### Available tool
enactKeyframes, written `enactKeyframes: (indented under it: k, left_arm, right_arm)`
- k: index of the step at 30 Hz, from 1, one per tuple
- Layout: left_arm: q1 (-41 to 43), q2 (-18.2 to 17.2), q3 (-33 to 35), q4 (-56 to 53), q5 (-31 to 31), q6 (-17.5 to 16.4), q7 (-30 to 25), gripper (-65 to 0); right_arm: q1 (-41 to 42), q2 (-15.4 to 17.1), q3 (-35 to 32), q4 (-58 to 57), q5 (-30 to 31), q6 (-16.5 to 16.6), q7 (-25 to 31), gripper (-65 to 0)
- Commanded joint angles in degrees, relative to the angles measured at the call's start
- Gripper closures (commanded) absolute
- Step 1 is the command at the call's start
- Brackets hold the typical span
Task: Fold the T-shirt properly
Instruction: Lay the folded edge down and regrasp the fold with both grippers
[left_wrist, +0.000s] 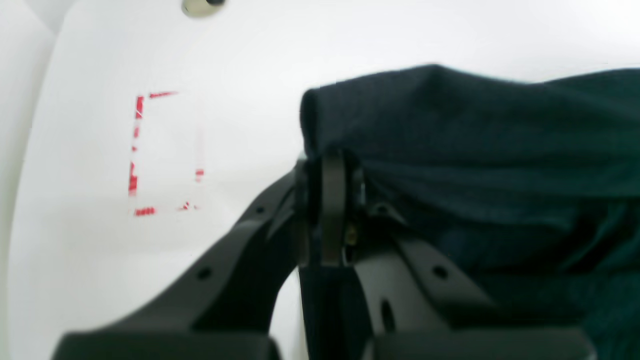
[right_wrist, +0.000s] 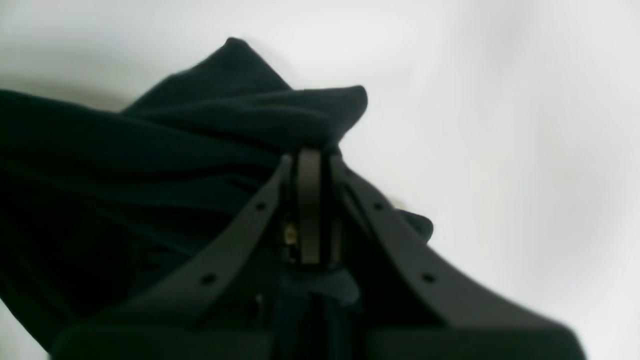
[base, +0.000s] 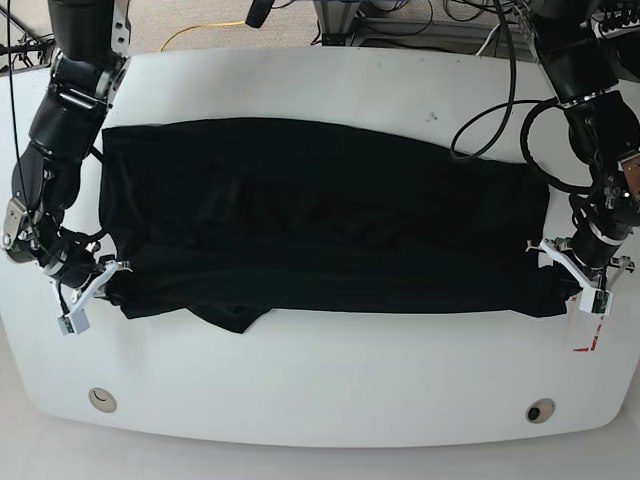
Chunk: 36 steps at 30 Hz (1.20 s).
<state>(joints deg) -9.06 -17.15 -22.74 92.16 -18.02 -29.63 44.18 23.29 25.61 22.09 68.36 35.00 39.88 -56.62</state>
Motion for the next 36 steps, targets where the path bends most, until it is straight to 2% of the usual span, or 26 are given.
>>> enactKeyframes:
  k: [1, 7, 15, 19, 23, 27, 36]
  left_arm:
    - [-0.5, -1.2, -0.4, 1.4, -0.5, 0.2, -1.2, 0.0]
    - [1.7, -1.1, -2.9, 1.4, -0.5, 0.1, -1.2, 0.0]
    - [5.7, -1.2, -3.3, 1.4, -0.5, 0.1, -1.2, 0.0]
    - [8.1, -1.4, -3.4, 1.4, -0.4, 0.1, -1.2, 0.0]
    - [10.9, -3.1, -3.4, 1.4, -0.4, 0.1, -1.2, 0.0]
    - [13.0, -3.4, -3.5, 1.4, -0.4, 0.1, -1.2, 0.0]
    - [14.8, -3.7, -6.8, 1.0, -0.2, 0.1, -1.2, 0.0]
  right_arm:
    - [-0.7, 0.6, 2.5, 5.0, 1.2, 0.1, -2.1, 0.0]
    - [-8.3, -0.9, 7.4, 15.7, 3.5, 0.1, -5.8, 0.0]
    - [-18.0, -0.9, 7.8, 21.5, 9.9, 0.1, -6.7, 0.0]
    - [-21.6, -1.2, 8.1, 24.3, 10.0, 0.0, -6.7, 0.0]
    - [-24.9, -1.4, 12.9, 25.5, 10.3, 0.0, -7.3, 0.0]
    - [-27.2, -1.3, 14.7, 25.4, 10.3, 0.0, -8.6, 0.0]
    - [-31.2, -1.3, 15.6, 25.6, 10.3, 0.1, -8.7, 0.0]
